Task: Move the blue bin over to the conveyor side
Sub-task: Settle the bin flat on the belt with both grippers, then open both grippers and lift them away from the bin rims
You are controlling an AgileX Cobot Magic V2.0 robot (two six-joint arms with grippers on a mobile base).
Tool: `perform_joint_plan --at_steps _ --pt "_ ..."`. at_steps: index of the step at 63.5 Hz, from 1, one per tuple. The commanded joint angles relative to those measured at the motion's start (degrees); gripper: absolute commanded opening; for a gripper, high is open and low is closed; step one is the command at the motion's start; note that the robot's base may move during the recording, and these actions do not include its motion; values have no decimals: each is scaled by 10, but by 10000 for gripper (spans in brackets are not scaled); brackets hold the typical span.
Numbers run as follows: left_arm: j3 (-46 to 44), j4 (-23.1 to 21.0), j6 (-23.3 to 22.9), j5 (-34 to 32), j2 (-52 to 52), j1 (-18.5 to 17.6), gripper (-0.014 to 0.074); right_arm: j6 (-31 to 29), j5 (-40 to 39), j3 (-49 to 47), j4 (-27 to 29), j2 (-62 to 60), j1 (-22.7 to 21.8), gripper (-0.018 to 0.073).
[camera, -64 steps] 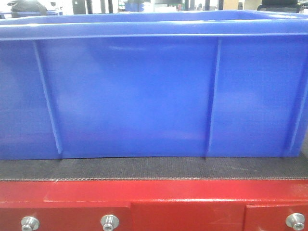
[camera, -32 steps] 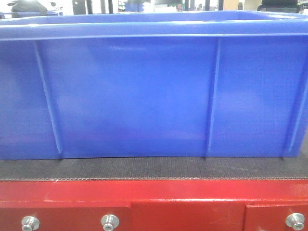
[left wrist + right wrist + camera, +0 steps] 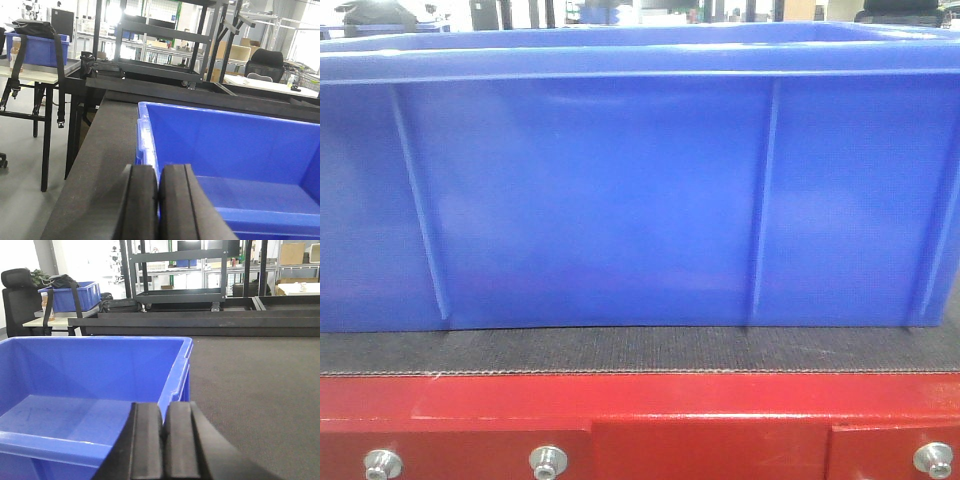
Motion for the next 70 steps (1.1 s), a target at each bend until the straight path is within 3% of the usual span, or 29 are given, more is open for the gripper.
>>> perform_joint_plan --at_steps 1,14,22,39,50,54,70 --pt "0 1 -5 -8 -2 -3 0 -4 -12 1 -8 -2 1 -67" --pt "0 1 -5 -8 -2 -3 0 -4 -17 22 9 -15 1 -67" --pt "0 1 -5 -8 -2 -3 0 -4 -63 78 6 -45 -5 -69" --pt "0 1 -5 -8 -2 -3 0 -43 -103 205 6 -115 -105 -69" --pt "0 1 -5 -8 -2 -3 0 -43 -200 262 19 -120 -121 -69" --pt "0 1 -5 -8 -4 -3 0 -43 -161 262 23 -120 -121 -69" --pt "0 1 -5 -8 -4 -3 0 -43 -161 262 25 -120 -121 -69"
